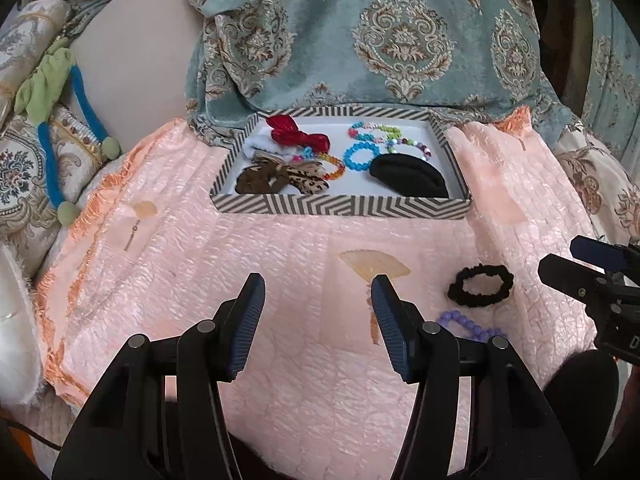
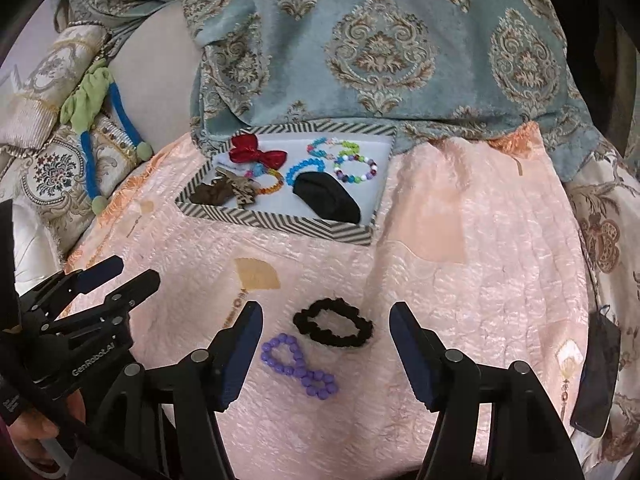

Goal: Organize jewelry
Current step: 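Move both open grippers toward the black scrunchie and purple bead bracelet, then grasp the purple bead bracelet with the left gripper while the right gripper grasps the black scrunchie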

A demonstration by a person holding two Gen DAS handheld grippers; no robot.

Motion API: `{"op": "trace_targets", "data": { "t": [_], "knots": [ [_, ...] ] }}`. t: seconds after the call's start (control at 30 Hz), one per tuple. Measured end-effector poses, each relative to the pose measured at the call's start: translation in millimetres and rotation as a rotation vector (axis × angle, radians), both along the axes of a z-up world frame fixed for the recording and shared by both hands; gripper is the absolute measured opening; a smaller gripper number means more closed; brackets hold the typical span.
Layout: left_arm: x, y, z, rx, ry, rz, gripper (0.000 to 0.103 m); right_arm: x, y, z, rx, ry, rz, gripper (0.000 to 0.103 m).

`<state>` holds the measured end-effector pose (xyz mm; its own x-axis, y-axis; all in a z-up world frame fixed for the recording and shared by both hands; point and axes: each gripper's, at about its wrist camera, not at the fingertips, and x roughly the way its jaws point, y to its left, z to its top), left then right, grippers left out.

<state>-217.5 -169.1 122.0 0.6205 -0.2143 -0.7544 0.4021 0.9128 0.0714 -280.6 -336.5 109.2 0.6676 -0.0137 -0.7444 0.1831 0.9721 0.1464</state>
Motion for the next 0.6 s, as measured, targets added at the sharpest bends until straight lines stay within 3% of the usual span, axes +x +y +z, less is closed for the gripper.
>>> {"op": "trace_targets", "data": {
  "t": [0.23,0.47,0.6],
  "knots": [
    [-4,-12,-12,-0.004,0.062,-0.054,0.055,4,-21,-20,0.022,0.058,-0.033,0.063],
    [-9,-37,-37,0.008,0.207,-0.171,0.055,28,-39,-55,0.036,0.168,-0.043,0.063],
    [-7,-50,-50,0.024,0.243,-0.195,0.055,40,-44,-69,0.036,0.203,-0.039,0.063]
  ]
}}
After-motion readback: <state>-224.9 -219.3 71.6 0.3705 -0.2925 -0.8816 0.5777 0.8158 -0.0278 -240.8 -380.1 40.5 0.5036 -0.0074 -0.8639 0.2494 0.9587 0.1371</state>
